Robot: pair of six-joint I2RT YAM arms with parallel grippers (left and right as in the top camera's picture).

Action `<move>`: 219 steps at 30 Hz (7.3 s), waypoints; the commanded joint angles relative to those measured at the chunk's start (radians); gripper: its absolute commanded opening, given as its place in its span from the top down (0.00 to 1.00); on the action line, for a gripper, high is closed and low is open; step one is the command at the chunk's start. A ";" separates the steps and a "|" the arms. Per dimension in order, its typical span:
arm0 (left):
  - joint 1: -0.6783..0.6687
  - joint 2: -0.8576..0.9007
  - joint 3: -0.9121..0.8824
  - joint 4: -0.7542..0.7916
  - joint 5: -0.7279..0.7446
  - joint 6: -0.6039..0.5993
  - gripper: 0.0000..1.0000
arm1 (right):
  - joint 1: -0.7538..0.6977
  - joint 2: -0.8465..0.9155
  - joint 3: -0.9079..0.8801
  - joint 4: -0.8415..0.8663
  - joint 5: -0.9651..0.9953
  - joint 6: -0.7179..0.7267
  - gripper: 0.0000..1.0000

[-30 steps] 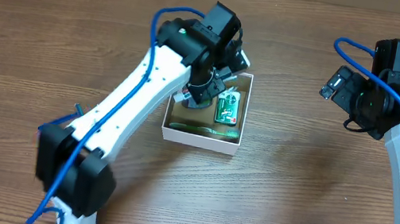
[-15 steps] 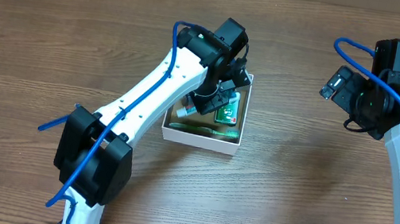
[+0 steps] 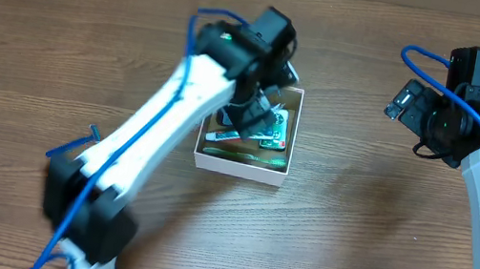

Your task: Pack container

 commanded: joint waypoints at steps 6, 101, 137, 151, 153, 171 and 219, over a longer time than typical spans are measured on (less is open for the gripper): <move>0.348 -0.197 0.031 -0.143 -0.216 -0.560 0.00 | -0.002 -0.026 0.005 0.004 0.030 -0.006 0.00; 0.917 -0.063 -0.625 0.409 0.050 -1.331 0.96 | -0.002 -0.026 0.005 0.001 0.041 -0.006 0.00; -0.063 -0.110 -0.349 0.403 0.053 0.111 0.96 | -0.002 -0.015 0.005 0.019 0.037 -0.026 0.00; -0.060 -0.004 -0.312 0.283 0.039 0.070 0.32 | -0.002 -0.015 0.005 0.026 -0.079 -0.122 0.00; -0.069 -0.027 -0.283 0.274 0.039 0.050 0.27 | -0.002 -0.015 0.005 0.038 -0.119 -0.164 0.00; 0.344 -0.414 -0.189 0.304 -0.126 -0.444 0.00 | 0.105 0.117 0.006 0.230 -0.121 -0.215 0.60; 0.628 -0.431 -0.189 0.238 -0.035 -0.492 0.00 | 0.165 0.344 0.350 0.306 -0.124 -0.413 0.00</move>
